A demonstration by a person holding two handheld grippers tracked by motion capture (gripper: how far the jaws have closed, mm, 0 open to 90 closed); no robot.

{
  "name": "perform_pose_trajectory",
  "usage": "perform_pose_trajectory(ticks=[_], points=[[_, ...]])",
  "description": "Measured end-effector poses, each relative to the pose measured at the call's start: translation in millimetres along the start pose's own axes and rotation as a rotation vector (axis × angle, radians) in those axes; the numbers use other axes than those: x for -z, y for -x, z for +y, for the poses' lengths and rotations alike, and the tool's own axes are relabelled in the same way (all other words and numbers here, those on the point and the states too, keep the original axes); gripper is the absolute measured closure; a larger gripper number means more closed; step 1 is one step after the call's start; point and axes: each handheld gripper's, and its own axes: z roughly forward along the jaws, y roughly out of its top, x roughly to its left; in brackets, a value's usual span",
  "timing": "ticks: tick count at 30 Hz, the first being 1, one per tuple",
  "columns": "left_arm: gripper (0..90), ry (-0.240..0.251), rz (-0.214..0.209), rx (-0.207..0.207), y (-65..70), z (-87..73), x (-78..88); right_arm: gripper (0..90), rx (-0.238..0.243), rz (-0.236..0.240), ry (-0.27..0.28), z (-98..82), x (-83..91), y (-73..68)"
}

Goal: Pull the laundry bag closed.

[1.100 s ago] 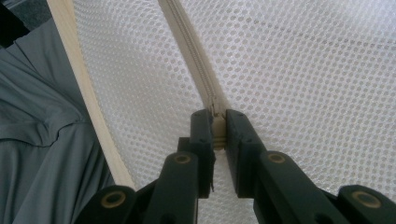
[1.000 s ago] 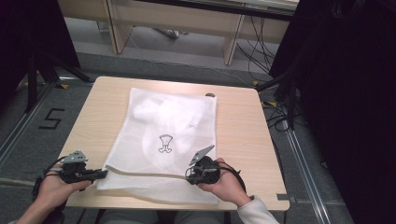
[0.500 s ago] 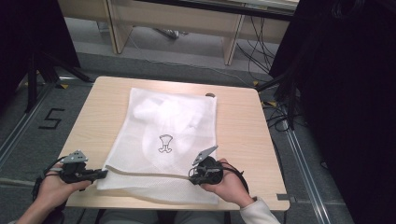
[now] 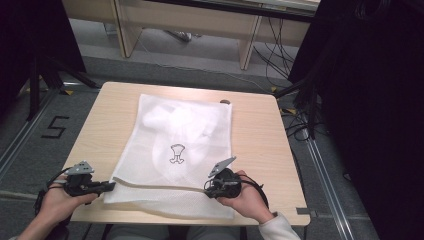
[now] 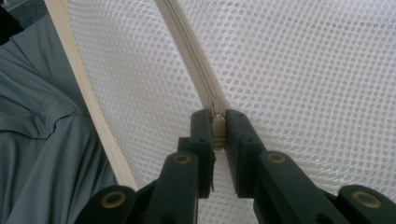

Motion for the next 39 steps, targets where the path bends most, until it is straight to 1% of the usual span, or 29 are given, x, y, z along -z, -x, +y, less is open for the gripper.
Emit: perform_pose_trajectory(ticks=[3, 5, 6, 7, 8, 9, 10, 11, 12, 13, 14, 15, 16, 17, 19, 20, 22, 23, 24, 25, 26, 27, 28, 29, 32, 33, 35, 37, 39], points=[[85.5, -0.009, 0.003, -0.003, -0.1, 0.3, 0.6, 82.4, -0.005, -0.001, 0.004, -1.4, 0.1, 0.1], [85.5, -0.005, 0.007, -0.005, 0.0, 0.2, 0.4, 82.4, -0.004, 0.0, -0.001, -2.1, 0.8, 0.8], [85.5, 0.008, 0.001, 0.002, 0.2, -0.3, -0.4, 82.4, -0.007, -0.002, -0.004, -2.6, 1.1, 1.0], [85.5, 0.0, 0.008, -0.004, 0.1, 0.1, 0.1, 82.4, -0.009, 0.002, -0.002, -3.2, 1.3, 1.5], [85.5, -0.012, 0.004, -0.009, -0.7, 0.4, 0.8, 82.4, -0.007, 0.0, -0.004, -3.6, 1.7, 1.8], [85.5, -0.005, 0.005, -0.001, -0.1, 0.3, 0.4, 82.4, -0.009, 0.002, -0.005, -4.0, 1.9, 2.0], [85.5, 0.016, 0.005, 0.002, 0.4, -0.4, -0.8, 82.4, -0.013, 0.004, -0.006, -4.5, 2.8, 2.3], [85.5, -0.006, 0.003, -0.006, -0.2, 0.2, 0.5, 82.4, -0.013, 0.002, -0.003, -4.9, 2.8, 2.5], [85.5, -0.012, 0.002, -0.006, -0.3, 0.4, 0.9, 82.4, -0.012, 0.002, -0.005, -5.1, 3.1, 2.4], [85.5, -0.011, 0.004, -0.006, -0.4, 0.4, 0.9, 82.4, -0.004, 0.0, -0.005, -5.2, 2.9, 2.9], [85.5, 0.012, 0.005, -0.001, 0.2, -0.3, -0.4, 82.4, -0.004, 0.005, 0.0, -5.4, 2.5, 3.5], [85.5, -0.015, 0.002, -0.007, -0.6, 0.6, 1.2, 82.4, 0.001, -0.003, -0.001, -5.5, 3.5, 3.8], [85.5, -0.007, 0.003, -0.001, 0.0, 0.4, 0.6, 82.4, -0.002, 0.001, -0.003, -5.8, 3.7, 4.2], [85.5, 0.017, 0.008, 0.001, 0.4, -0.5, -0.8, 82.4, -0.003, -0.002, 0.001, -6.4, 4.3, 4.5], [85.5, 0.013, 0.007, 0.002, 0.4, -0.3, -0.6, 82.4, -0.004, -0.007, 0.003, -7.6, 4.9, 5.2], [85.5, -0.014, 0.0, -0.003, -0.4, 0.7, 1.0, 82.4, -0.005, -0.005, 0.001, -8.2, 6.0, 5.7], [85.5, 0.003, 0.004, 0.001, 0.1, 0.1, 0.1, 82.4, -0.006, -0.004, 0.002, -9.5, 6.9, 6.5], [85.5, -0.014, 0.001, -0.003, -0.4, 0.7, 1.1, 82.4, -0.007, -0.004, 0.003, -10.1, 7.1, 6.6], [85.5, -0.01, 0.005, -0.001, -0.2, 0.6, 0.9, 82.4, -0.012, -0.011, -0.004, -10.5, 7.4, 6.2], [85.5, -0.012, 0.007, -0.005, -0.6, 0.5, 1.2, 82.4, -0.009, -0.008, -0.002, -11.0, 7.2, 6.5], [85.5, -0.012, 0.008, -0.005, -0.5, 0.6, 1.2, 82.4, -0.02, -0.002, -0.004, -11.5, 8.0, 6.1], [85.5, -0.008, 0.013, -0.004, -0.4, 0.3, 0.9, 82.4, -0.012, -0.009, -0.002, -11.7, 8.2, 6.9], [85.5, 0.01, 0.01, 0.0, -0.1, -0.3, -0.2, 82.4, -0.012, -0.014, -0.004, -12.1, 8.6, 7.6], [85.5, 0.008, 0.013, -0.002, -0.1, -0.2, -0.1, 82.4, -0.013, -0.006, 0.001, -12.8, 9.1, 8.2], [85.5, 0.008, 0.013, -0.002, -0.1, -0.2, -0.2, 82.4, -0.015, -0.008, -0.001, -14.4, 9.9, 9.7], [85.5, 0.007, 0.013, -0.001, -0.2, -0.2, -0.1, 82.4, -0.017, -0.017, -0.001, -15.0, 9.8, 10.0], [85.5, 0.006, 0.014, -0.002, -0.2, -0.2, 0.0, 82.4, -0.024, -0.011, -0.005, -16.2, 11.4, 10.8], [85.5, 0.006, 0.012, -0.001, -0.3, -0.2, -0.1, 82.4, -0.018, -0.017, -0.006, -17.3, 11.8, 11.7], [85.5, 0.009, 0.012, 0.0, -0.1, -0.2, -0.3, 82.4, -0.027, -0.011, 0.0, -18.7, 12.2, 11.8]])
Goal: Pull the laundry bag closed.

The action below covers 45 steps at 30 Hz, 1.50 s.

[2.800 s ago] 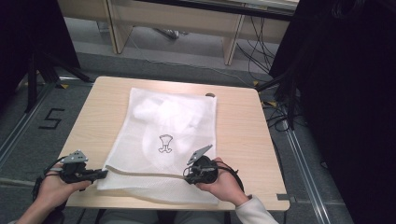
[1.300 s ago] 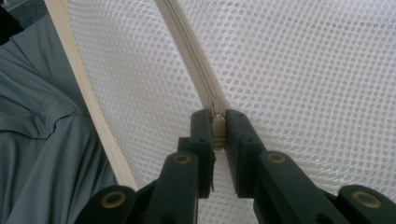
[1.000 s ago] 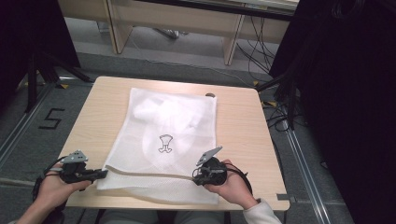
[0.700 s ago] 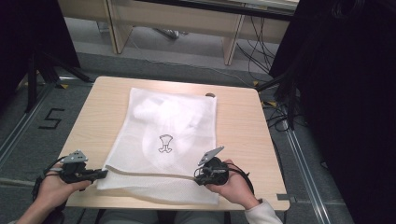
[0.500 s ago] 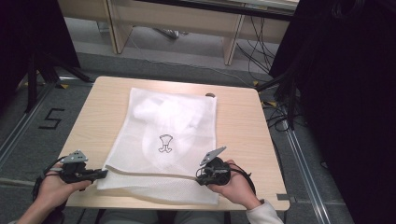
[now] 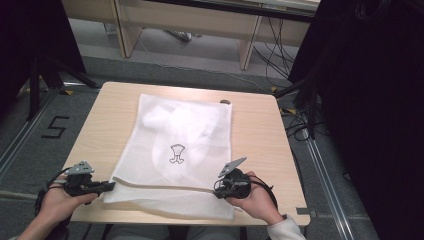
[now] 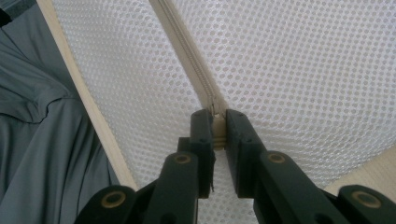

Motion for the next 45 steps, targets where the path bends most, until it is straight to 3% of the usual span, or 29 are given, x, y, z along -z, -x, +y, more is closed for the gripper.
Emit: perform_pose_trajectory(ticks=[20, 23, 30, 31, 35, 44, 45], points=[[85.5, -0.004, 0.003, 0.006, 0.0, -0.1, 0.4, 82.3, -0.027, 0.0, -0.009, -11.3, 5.8, 7.3], [85.5, -0.023, -0.004, 0.001, -0.4, 0.8, 1.7, 82.4, -0.022, -0.004, 0.0, -12.3, 6.4, 7.9], [85.6, -0.012, 0.003, 0.011, -0.6, 0.8, 2.3, 82.3, -0.021, -0.004, -0.001, -14.5, 7.0, 9.0], [85.5, -0.007, 0.003, 0.018, -0.2, 0.7, 2.0, 82.4, -0.055, -0.002, -0.015, -15.1, 7.8, 7.1], [85.6, -0.005, 0.007, 0.016, -0.6, 1.0, 2.8, 82.3, -0.022, 0.001, -0.011, -16.2, 7.5, 10.0], [85.6, 0.0, 0.013, 0.023, -0.3, 1.2, 3.8, 82.3, -0.024, 0.004, -0.016, -19.4, 8.4, 12.2], [85.6, 0.018, 0.018, 0.026, 0.1, 0.6, 2.8, 82.3, -0.037, -0.004, -0.023, -20.2, 9.0, 11.6]])
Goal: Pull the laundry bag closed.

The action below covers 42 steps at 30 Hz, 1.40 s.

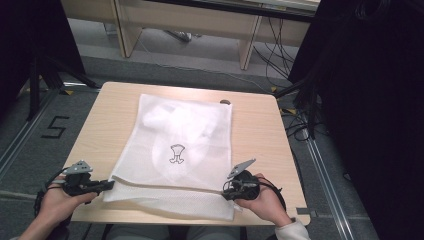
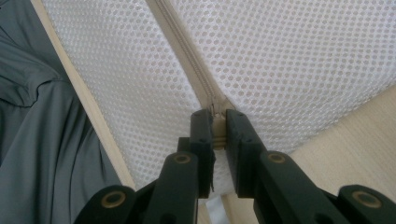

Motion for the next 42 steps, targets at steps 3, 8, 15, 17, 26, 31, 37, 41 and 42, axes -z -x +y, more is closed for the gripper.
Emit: perform_pose_trajectory(ticks=[3, 8, 15, 17, 26, 31, 37, 41, 42], points=[[85.6, 0.006, -0.003, 0.006, 0.7, 0.2, -0.3, 82.3, -0.005, -0.004, 0.002, -1.9, 0.6, 0.1], [85.6, -0.012, -0.006, 0.001, -0.3, 0.7, 1.0, 82.3, 0.019, 0.005, 0.002, -2.4, -1.0, 1.7], [85.7, -0.015, -0.001, 0.001, -0.4, 0.4, 1.2, 82.4, -0.007, 0.0, -0.016, -3.3, 0.7, -0.2], [85.7, -0.015, -0.004, 0.001, -0.4, 0.5, 1.3, 82.4, 0.018, -0.001, -0.012, -3.9, 0.1, 2.3], [85.6, -0.026, -0.008, 0.003, -0.2, 0.1, 0.4, 82.4, 0.017, -0.006, -0.038, -8.0, -0.7, 4.0], [85.6, -0.031, -0.002, -0.003, -0.2, -0.1, 0.6, 82.4, 0.022, -0.006, -0.064, -9.2, -4.2, 4.0], [85.4, -0.068, -0.009, -0.052, -1.8, -0.1, 1.3, 82.4, 0.022, -0.012, -0.066, -9.5, -4.1, 3.8], [85.3, -0.067, -0.013, -0.051, -1.4, 0.0, 1.2, 82.4, 0.022, -0.005, -0.064, -10.7, -3.8, 4.9], [85.3, -0.064, -0.015, -0.042, -1.0, -0.3, 0.6, 82.3, 0.019, -0.007, -0.064, -10.7, -4.1, 4.7]])
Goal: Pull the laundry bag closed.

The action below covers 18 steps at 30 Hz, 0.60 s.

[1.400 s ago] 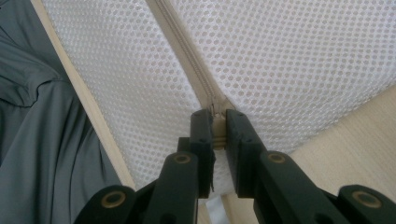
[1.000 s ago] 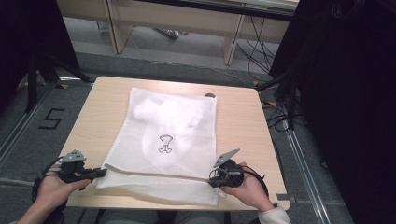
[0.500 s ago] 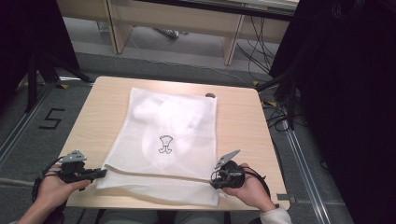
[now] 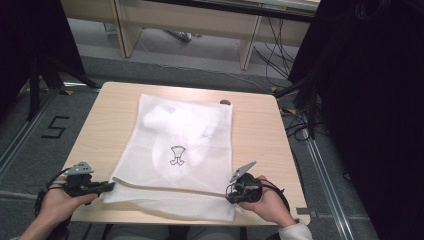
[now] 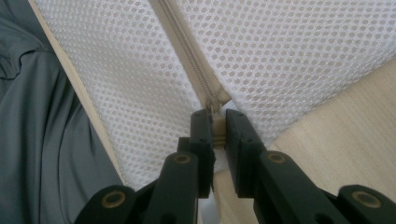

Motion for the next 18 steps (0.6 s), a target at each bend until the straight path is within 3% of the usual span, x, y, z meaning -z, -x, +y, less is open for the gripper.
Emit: perform_pose_trajectory(ticks=[1, 2, 4, 5, 6, 7, 8, 9, 10, 11, 13, 14, 17, 18], points=[[85.1, 0.024, 0.003, 0.008, 0.8, -1.0, -1.7, 82.3, 0.0, 0.001, -0.001, -0.1, 0.4, 0.3], [84.8, -0.004, -0.003, -0.004, 0.1, -0.7, -0.8, 82.2, -0.001, 0.003, 0.001, -0.4, 0.5, 0.8], [83.4, 0.01, -0.015, 0.014, 3.4, -1.9, -4.7, 82.0, -0.009, 0.009, 0.002, -1.1, 0.7, 1.5], [83.0, -0.003, -0.012, -0.009, 2.8, -1.5, -3.4, 81.8, -0.006, 0.007, 0.005, -1.8, 1.1, 2.6], [82.7, 0.014, -0.012, -0.016, 3.2, -1.7, -4.1, 81.6, -0.021, 0.006, 0.006, -2.8, 1.3, 3.0], [82.0, 0.019, -0.017, 0.001, 4.3, -1.6, -5.0, 81.4, -0.035, 0.011, 0.008, -4.3, 2.9, 3.0], [81.0, 0.001, -0.001, -0.01, 4.2, -1.6, -4.3, 80.8, -0.048, 0.018, 0.015, -6.0, 3.3, 3.0], [79.7, 0.016, -0.009, -0.008, 4.6, -2.1, -5.7, 79.9, -0.046, 0.011, 0.026, -7.8, 3.6, 4.6], [78.1, -0.007, -0.003, -0.044, 2.7, -1.8, -4.1, 77.5, -0.057, 0.01, 0.034, -9.7, 4.4, 5.3], [76.1, 0.003, -0.006, -0.025, 4.8, -1.5, -4.9, 74.9, -0.068, 0.009, 0.05, -11.5, 5.1, 5.7], [69.7, -0.004, 0.016, -0.079, 4.2, -1.2, -2.5, 69.9, -0.092, -0.002, 0.088, -14.3, 8.2, 7.5], [65.3, 0.036, 0.011, -0.052, 6.6, -1.3, -3.7, 66.6, -0.104, -0.008, 0.117, -15.2, 10.6, 8.6], [52.1, 0.081, 0.028, -0.068, 6.3, -0.1, -1.3, 59.1, -0.164, -0.053, 0.224, -17.0, 14.5, 14.0], [48.3, 0.099, 0.026, -0.067, 6.1, 0.7, -0.5, 57.7, -0.187, -0.071, 0.234, -17.3, 16.4, 15.5]])
